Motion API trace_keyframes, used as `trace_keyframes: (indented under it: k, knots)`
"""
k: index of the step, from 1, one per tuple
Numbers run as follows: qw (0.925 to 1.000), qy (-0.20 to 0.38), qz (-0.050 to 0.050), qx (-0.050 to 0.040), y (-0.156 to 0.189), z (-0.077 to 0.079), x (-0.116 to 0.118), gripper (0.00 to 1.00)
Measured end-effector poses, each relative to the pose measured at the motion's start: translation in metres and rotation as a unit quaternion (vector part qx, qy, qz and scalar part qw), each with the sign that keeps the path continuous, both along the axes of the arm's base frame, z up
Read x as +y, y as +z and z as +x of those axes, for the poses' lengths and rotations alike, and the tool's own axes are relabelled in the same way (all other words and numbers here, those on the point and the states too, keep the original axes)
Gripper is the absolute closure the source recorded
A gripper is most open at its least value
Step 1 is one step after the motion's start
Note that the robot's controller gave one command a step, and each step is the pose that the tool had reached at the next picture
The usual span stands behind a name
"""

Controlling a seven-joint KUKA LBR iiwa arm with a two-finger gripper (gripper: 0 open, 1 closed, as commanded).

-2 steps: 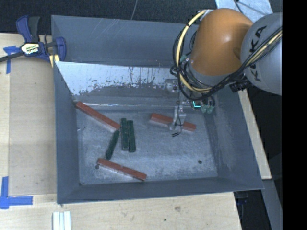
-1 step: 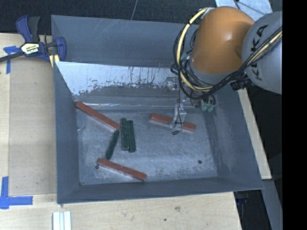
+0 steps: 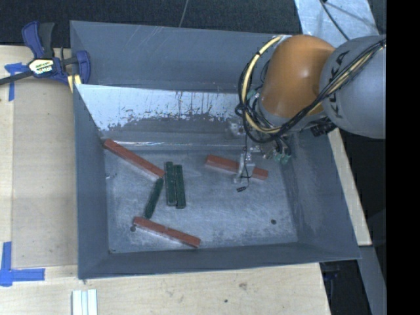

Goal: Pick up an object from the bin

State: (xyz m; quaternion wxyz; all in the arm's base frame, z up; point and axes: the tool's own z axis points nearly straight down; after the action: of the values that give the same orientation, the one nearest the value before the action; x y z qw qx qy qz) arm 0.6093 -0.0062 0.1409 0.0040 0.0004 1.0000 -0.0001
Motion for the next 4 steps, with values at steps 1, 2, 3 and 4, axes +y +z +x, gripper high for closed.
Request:
trace_keyframes:
  k: [1,2,3,4]
  knots:
    - [0.9995,-0.032,0.0,0.0061,-0.075,0.0117,-0.0174,0.0]
    - [0.9987,-0.052,0.0,0.0051,-0.0713,0.0117,-0.0079,0.0]
    - [0.9995,-0.032,0.0,0.0044,-0.0736,0.0123,-0.0174,0.0]
    - [0.9987,-0.052,0.0,0.0021,-0.0697,0.0132,-0.0085,1.0]
